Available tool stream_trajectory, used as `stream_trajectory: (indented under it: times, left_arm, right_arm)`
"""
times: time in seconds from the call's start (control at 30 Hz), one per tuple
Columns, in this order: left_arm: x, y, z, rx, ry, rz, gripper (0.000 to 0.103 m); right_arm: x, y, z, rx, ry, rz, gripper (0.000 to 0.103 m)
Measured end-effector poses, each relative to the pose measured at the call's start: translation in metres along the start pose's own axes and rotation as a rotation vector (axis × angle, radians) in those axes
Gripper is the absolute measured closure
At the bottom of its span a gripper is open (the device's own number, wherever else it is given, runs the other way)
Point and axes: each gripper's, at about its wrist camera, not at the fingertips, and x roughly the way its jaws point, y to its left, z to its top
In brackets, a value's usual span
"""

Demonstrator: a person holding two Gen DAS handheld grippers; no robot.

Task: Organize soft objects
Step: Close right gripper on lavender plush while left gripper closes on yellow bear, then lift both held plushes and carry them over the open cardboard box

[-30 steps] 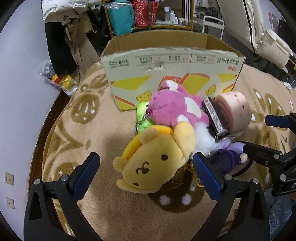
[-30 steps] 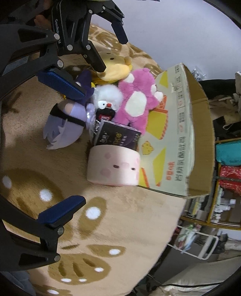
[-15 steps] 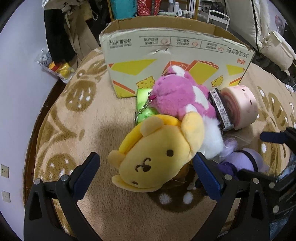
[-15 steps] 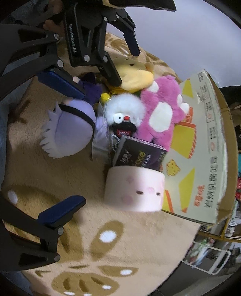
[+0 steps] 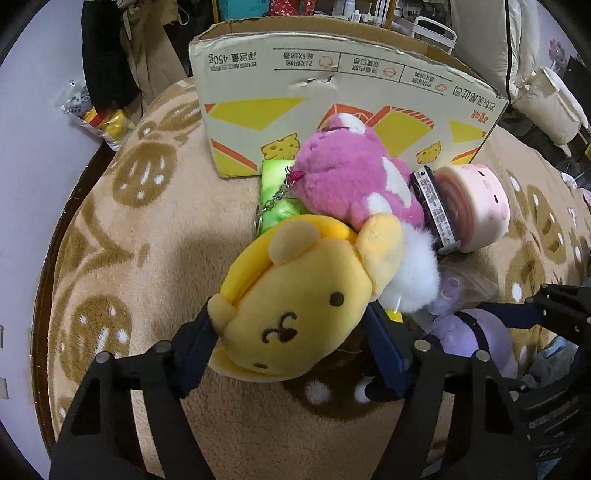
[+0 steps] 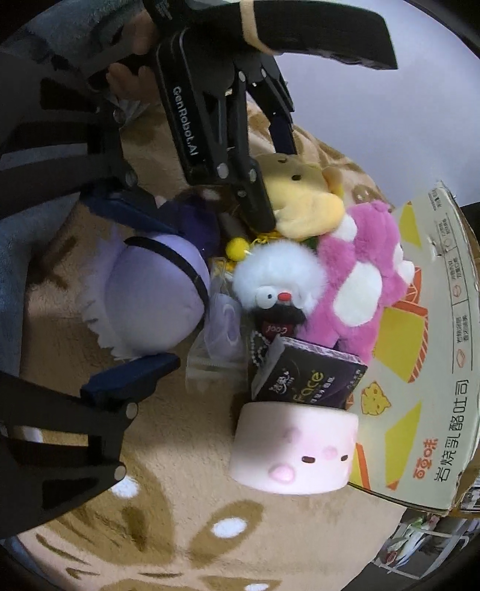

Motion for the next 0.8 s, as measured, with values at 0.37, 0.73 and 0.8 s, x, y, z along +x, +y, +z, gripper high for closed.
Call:
stream_trajectory:
  times: [0.37, 0.73, 0.8]
  left_arm:
    - [-0.030, 0.003, -0.005, -0.018, -0.074, 0.034, 0.032]
    - [-0.077, -0.013, -0.013, 0.051, -0.203, 0.063, 0.032]
    - [-0.083, -0.015, -0.014, 0.056, -0.221, 0.073, 0.032]
  right_arm:
    - [-0.010, 0.009, 0.007, 0.004, -0.084, -0.067, 0.036]
    - [-0.063, 0.002, -0.005, 0.007, -0.221, -0.085, 0.037]
    - [-0.078, -0.001, -0.011, 0.005, -0.244, -0.090, 0.037]
